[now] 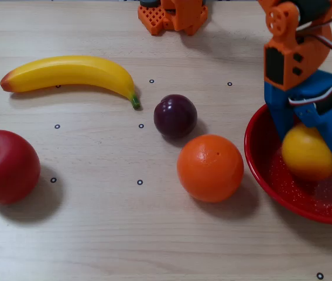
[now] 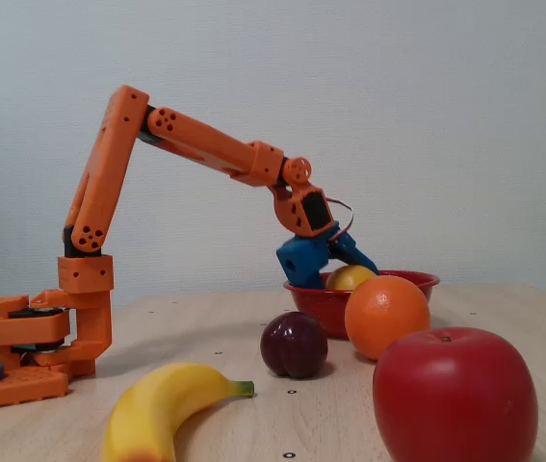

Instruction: Put peach in the red bowl.

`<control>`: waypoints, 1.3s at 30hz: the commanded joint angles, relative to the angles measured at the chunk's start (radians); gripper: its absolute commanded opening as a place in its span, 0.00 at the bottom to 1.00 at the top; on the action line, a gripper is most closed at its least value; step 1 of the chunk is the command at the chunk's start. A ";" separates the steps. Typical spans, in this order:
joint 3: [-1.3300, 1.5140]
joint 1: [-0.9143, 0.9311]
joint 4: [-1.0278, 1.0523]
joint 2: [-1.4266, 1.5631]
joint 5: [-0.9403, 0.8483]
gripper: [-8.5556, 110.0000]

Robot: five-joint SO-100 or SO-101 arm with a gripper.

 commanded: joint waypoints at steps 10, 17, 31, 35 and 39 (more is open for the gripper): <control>-0.095 -0.011 -0.043 -0.005 -0.183 0.34; -0.137 0.005 -0.015 0.028 -0.184 0.37; -0.238 0.037 0.074 0.069 -0.221 0.42; -0.301 0.044 0.091 0.063 -0.235 0.44; -0.348 0.049 0.104 0.061 -0.268 0.44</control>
